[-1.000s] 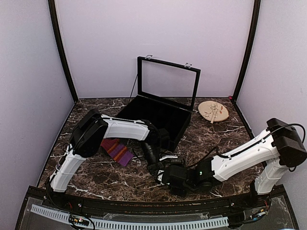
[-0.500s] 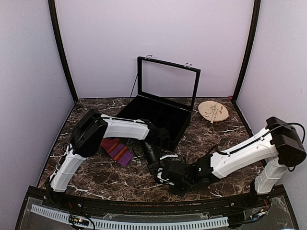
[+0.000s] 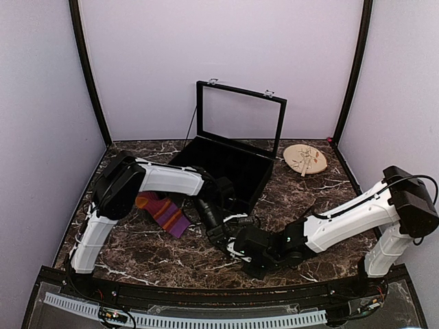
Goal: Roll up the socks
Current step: Roll the sock at the center of the board.
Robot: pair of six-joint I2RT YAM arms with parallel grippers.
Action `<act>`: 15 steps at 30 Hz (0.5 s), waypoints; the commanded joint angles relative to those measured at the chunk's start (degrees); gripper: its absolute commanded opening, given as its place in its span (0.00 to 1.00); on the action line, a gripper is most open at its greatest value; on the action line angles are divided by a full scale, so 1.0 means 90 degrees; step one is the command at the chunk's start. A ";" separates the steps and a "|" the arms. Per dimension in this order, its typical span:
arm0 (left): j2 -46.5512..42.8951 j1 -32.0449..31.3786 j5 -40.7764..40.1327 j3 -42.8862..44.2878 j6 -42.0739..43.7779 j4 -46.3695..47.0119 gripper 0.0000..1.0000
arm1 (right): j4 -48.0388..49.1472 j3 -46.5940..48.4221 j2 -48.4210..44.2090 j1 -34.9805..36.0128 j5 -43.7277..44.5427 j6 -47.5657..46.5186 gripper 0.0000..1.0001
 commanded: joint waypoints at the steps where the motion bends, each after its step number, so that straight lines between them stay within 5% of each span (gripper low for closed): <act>1: -0.0257 0.0184 -0.0616 -0.0375 -0.0165 0.0307 0.41 | -0.0213 -0.0175 -0.0149 -0.0044 -0.0082 0.0156 0.02; 15: -0.0960 0.0495 -0.1116 -0.1534 -0.0885 0.1918 0.42 | 0.0057 -0.0373 -0.0420 -0.0083 -0.0409 0.0481 0.02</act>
